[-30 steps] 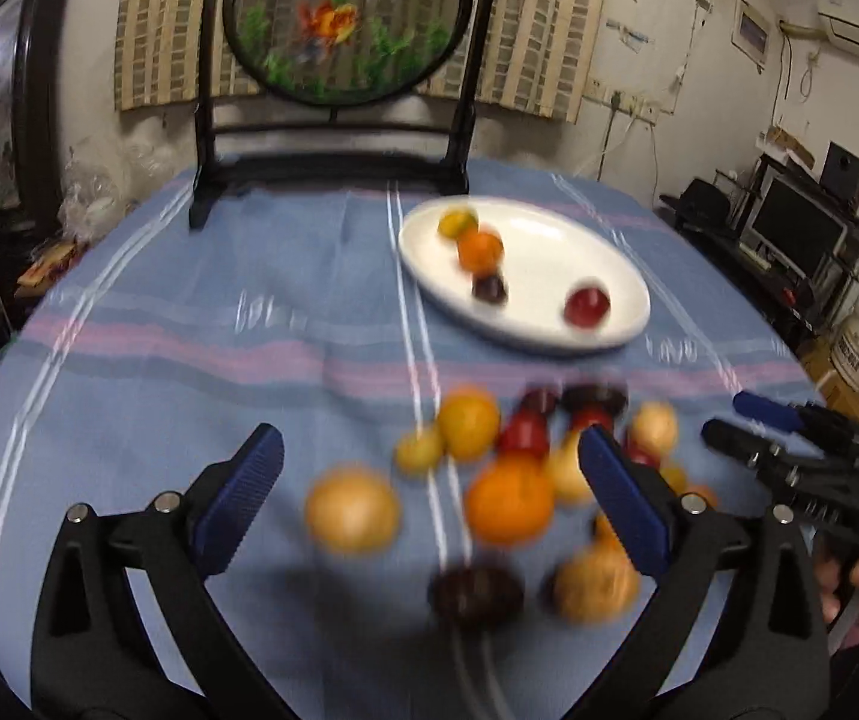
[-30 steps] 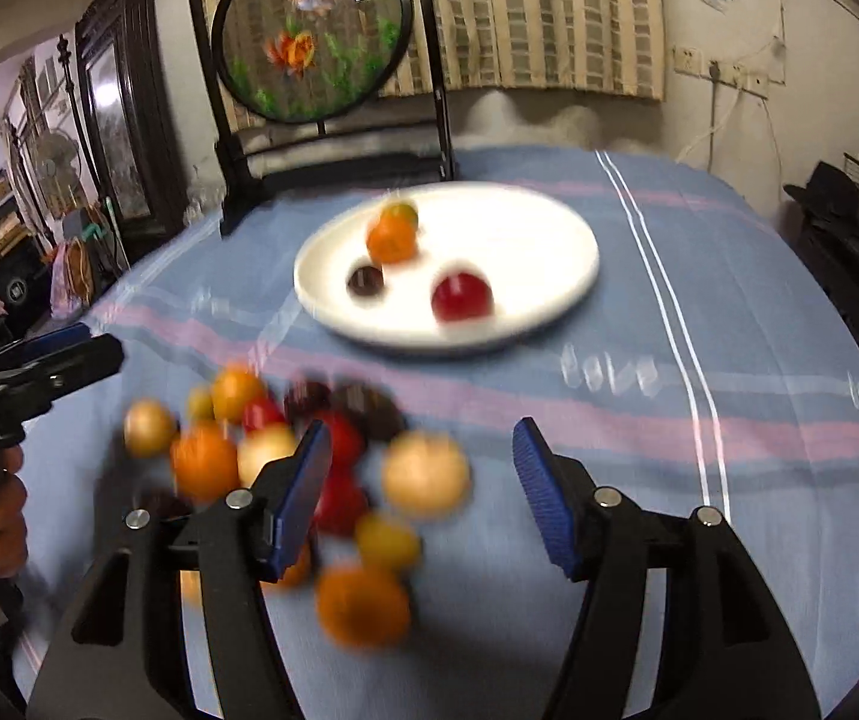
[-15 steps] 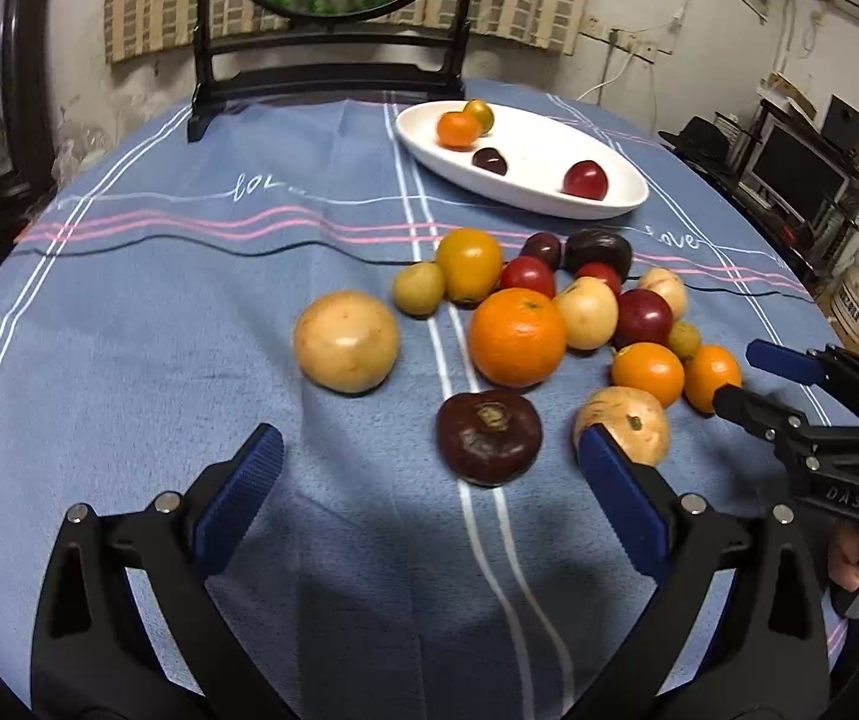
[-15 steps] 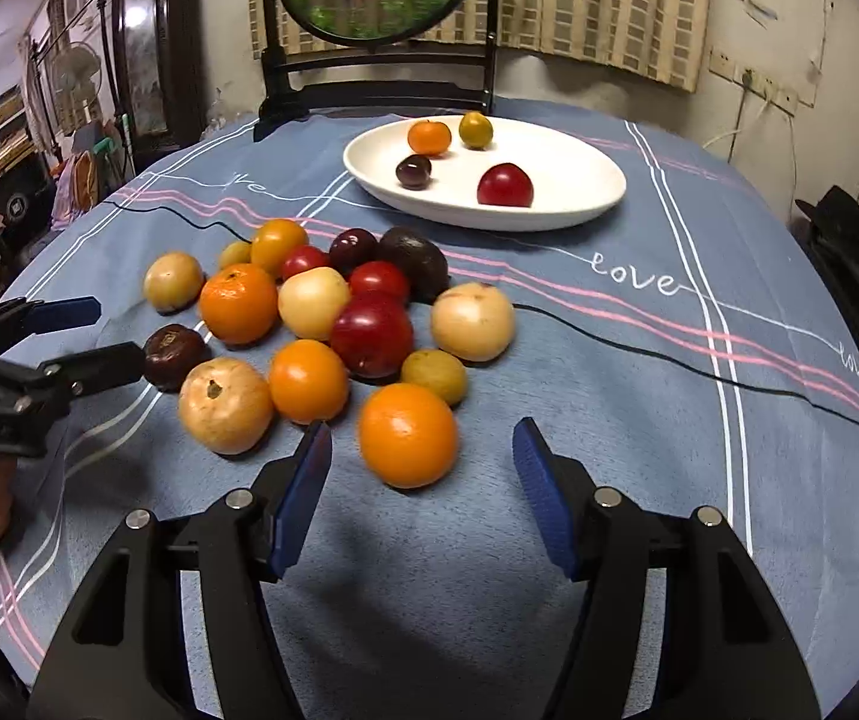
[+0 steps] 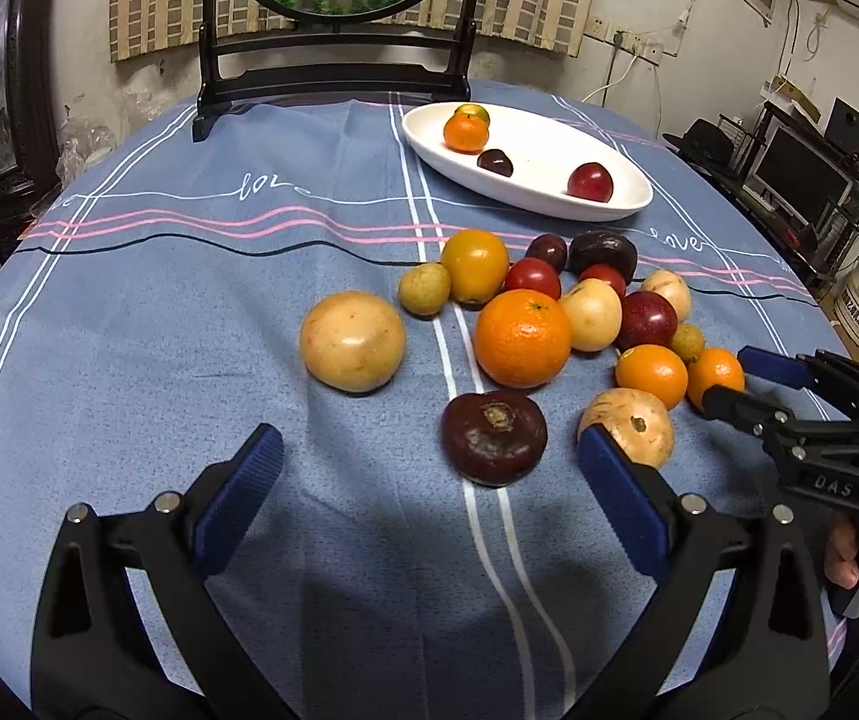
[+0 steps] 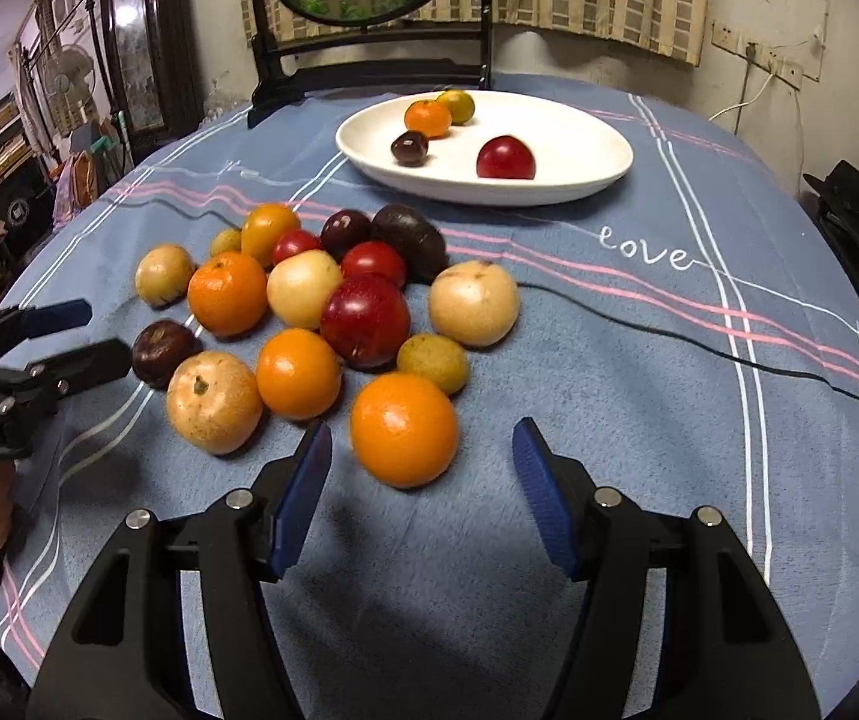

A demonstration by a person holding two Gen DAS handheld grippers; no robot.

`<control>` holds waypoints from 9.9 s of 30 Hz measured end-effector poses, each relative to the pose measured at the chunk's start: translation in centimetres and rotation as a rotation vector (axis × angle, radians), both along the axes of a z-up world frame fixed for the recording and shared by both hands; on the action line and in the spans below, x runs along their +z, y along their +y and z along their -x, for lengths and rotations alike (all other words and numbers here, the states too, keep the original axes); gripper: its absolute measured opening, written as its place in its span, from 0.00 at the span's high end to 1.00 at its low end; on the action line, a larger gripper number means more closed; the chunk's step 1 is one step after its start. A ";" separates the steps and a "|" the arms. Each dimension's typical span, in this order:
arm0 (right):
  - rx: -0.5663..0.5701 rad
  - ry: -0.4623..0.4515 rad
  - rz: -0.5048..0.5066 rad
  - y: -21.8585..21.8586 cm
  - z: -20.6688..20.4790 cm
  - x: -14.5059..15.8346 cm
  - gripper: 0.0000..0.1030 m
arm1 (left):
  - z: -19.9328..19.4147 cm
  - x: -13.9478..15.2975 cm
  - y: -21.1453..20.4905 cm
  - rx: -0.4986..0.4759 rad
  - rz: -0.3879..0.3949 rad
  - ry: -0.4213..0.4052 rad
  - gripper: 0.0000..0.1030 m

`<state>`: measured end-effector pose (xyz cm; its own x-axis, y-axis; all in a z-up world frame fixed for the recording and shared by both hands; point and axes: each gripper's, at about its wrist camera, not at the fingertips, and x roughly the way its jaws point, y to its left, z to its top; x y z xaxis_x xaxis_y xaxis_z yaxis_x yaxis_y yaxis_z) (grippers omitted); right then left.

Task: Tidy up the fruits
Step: 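Return both tools to the fruit cluster, then grasp an orange with the right tool while the left tool grasps the pale pear, then carry the orange and pear to the plate and release both, then return both tools to the fruit cluster, then grasp the green-yellow pear with the right tool while the left tool grasps the dark plum, then carry the pear and plum over the white plate and open both tools, then return both tools to the fruit cluster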

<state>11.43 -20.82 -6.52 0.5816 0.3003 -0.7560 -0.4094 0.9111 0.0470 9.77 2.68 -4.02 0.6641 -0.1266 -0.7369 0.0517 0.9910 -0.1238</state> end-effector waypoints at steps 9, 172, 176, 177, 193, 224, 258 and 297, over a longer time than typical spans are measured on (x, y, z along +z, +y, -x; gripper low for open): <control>0.006 0.014 0.006 0.2 -0.4 -0.4 0.48 | 0.3 0.2 -0.4 -0.017 -0.012 -0.021 0.03; -0.042 0.013 0.047 1.5 -3.6 -1.1 0.63 | -0.2 1.4 0.2 0.008 -0.028 -0.099 0.02; -0.029 0.003 0.052 1.8 -3.5 -1.1 0.72 | -0.1 1.3 -0.6 -0.025 -0.048 -0.105 0.02; -0.026 -0.001 0.055 1.9 -3.5 -1.1 0.72 | 0.0 1.3 -0.8 -0.037 -0.054 -0.109 0.02; -0.052 -0.026 -0.039 0.4 -2.7 0.8 0.72 | -1.0 -0.1 -1.9 -0.202 -0.024 -0.016 0.37; -0.079 -0.019 -0.072 -0.4 -2.6 1.3 0.72 | -2.5 -1.9 -2.6 -0.231 -0.083 0.096 0.58; -0.119 -0.179 -0.177 0.1 -11.2 6.2 0.72 | -16.0 7.5 -2.4 -0.208 0.094 -0.059 0.58; -0.138 -0.084 -0.151 -1.9 -5.1 2.1 0.37 | 0.0 1.0 1.1 -0.006 0.037 -0.060 0.04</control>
